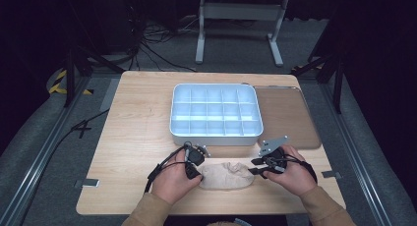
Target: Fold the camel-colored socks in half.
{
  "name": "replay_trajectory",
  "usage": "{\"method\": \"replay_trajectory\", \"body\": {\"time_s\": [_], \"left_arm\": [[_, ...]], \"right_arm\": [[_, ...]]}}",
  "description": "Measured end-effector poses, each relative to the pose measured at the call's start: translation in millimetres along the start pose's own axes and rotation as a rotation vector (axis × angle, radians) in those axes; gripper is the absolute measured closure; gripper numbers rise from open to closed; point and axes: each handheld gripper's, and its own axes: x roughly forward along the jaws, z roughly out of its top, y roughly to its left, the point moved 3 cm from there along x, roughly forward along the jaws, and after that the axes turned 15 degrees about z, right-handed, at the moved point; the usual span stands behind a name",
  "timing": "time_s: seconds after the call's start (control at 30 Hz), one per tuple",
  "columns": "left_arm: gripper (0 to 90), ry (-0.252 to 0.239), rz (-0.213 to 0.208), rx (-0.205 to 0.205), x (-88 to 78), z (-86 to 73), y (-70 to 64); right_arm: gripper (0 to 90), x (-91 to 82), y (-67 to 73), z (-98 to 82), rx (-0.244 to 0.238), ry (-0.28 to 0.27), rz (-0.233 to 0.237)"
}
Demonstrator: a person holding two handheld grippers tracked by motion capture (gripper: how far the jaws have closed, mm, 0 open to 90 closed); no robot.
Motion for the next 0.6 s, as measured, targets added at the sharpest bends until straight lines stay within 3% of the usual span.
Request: {"method": "replay_trajectory", "body": {"time_s": [0.1,0.2,0.3,0.37,0.43,0.53,0.6], "left_arm": [[74.2,0.007,0.007,0.016,-1.0,1.2,-4.3],[80.5,0.010,0.000,0.007,-1.2,1.1,-5.0],[82.6,-0.003,0.010,0.005,-1.5,1.2,-5.7],[83.3,0.000,0.008,0.000,-2.5,1.2,-6.5],[83.5,0.000,0.008,0.000,-2.5,1.2,-6.5],[83.6,0.000,-0.003,-0.013,-4.6,0.7,-4.6],[83.7,-0.011,-0.007,-0.027,-6.6,0.5,-4.2]], "right_arm": [[62.6,0.7,0.0,0.1,-0.003,0.001,-0.004],[62.9,1.1,0.4,0.0,-0.003,0.002,0.000],[64.6,1.2,1.0,0.2,-0.002,0.002,0.002],[71.8,0.9,2.3,-0.1,0.008,0.010,0.010],[71.8,0.6,3.7,-0.2,0.014,0.014,0.009],[87.5,0.1,8.0,1.6,0.013,0.005,0.023],[89.1,2.0,12.0,2.9,0.012,0.003,0.037]]}}
